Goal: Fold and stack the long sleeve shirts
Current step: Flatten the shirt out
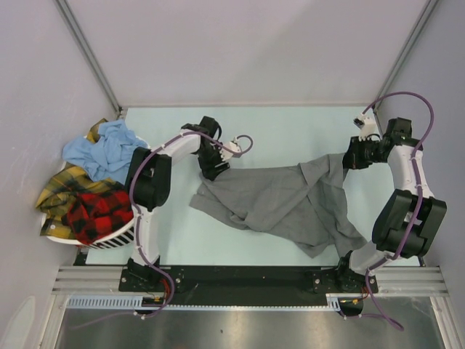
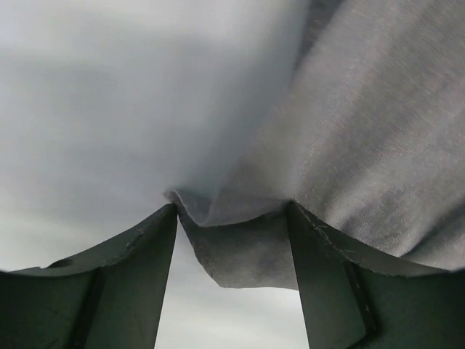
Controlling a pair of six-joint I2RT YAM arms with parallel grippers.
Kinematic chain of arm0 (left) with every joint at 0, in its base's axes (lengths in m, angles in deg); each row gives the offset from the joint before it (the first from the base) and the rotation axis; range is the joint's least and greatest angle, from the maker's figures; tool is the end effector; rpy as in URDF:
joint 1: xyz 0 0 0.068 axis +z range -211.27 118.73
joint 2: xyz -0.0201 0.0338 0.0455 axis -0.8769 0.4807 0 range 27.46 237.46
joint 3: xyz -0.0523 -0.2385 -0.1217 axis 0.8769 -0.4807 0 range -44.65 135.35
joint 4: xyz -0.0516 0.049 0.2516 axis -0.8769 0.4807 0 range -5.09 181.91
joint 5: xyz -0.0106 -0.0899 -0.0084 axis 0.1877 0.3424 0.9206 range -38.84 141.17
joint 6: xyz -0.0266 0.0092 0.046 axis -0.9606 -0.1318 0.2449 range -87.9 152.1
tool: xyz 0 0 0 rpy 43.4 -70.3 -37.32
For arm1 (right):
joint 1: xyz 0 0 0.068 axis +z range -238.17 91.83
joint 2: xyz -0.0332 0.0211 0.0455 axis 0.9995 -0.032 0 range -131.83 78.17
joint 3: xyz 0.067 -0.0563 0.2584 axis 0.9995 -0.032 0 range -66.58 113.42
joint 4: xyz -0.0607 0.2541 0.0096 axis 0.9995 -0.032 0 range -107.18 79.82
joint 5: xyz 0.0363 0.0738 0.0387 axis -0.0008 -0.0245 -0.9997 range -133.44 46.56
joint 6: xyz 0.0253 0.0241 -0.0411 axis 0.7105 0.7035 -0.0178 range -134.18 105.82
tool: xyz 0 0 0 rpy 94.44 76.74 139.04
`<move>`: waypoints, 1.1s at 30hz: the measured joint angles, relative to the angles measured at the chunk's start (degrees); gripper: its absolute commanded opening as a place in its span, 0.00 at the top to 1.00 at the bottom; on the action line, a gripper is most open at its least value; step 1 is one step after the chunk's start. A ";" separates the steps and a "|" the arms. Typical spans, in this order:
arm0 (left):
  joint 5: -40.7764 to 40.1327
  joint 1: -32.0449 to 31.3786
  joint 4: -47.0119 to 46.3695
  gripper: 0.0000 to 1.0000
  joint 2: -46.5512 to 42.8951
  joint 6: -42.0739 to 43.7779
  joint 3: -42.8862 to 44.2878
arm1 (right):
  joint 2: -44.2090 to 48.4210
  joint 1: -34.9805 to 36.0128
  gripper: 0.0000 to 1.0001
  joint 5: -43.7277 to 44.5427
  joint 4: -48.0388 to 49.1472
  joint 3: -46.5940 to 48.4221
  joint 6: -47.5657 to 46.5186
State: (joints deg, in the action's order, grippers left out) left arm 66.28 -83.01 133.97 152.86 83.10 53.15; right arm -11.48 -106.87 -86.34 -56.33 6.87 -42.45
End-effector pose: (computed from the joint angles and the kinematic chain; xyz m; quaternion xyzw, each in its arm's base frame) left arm 0.4079 -0.1727 0.1629 0.5961 0.7838 -0.0973 0.1444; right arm 0.3079 -0.0786 0.2782 -0.1624 0.8933 0.2370 0.3455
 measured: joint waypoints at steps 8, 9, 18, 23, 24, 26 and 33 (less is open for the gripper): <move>0.35 1.57 0.52 0.22 -4.90 -0.39 -5.99 | -2.10 0.63 1.00 -0.02 -0.79 -0.02 -1.44; 0.74 2.32 0.98 0.21 -4.98 -0.42 -5.16 | -2.67 0.63 1.00 -0.02 -0.81 -0.02 -1.64; 5.27 4.04 4.39 0.22 -4.94 0.61 6.62 | -4.44 0.63 1.00 0.20 -0.90 -0.04 -2.25; 6.73 2.16 5.73 0.23 -2.95 2.47 8.09 | -4.44 0.63 1.00 0.24 -0.94 -0.04 -2.25; 6.78 1.62 6.01 0.22 -2.12 2.80 8.09 | -4.44 0.63 1.00 0.26 -0.94 -0.04 -2.25; 6.69 0.70 6.45 0.22 -0.59 3.48 8.09 | -4.44 0.63 1.00 0.39 -0.94 -0.04 -2.25; 2.89 -1.51 6.62 0.36 3.50 5.20 7.41 | -4.55 0.63 1.00 0.44 -1.16 -0.04 -2.23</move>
State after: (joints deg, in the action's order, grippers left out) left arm 69.16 -84.52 140.59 156.36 88.31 60.56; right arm -16.03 -106.23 -85.90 -57.49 6.82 -44.68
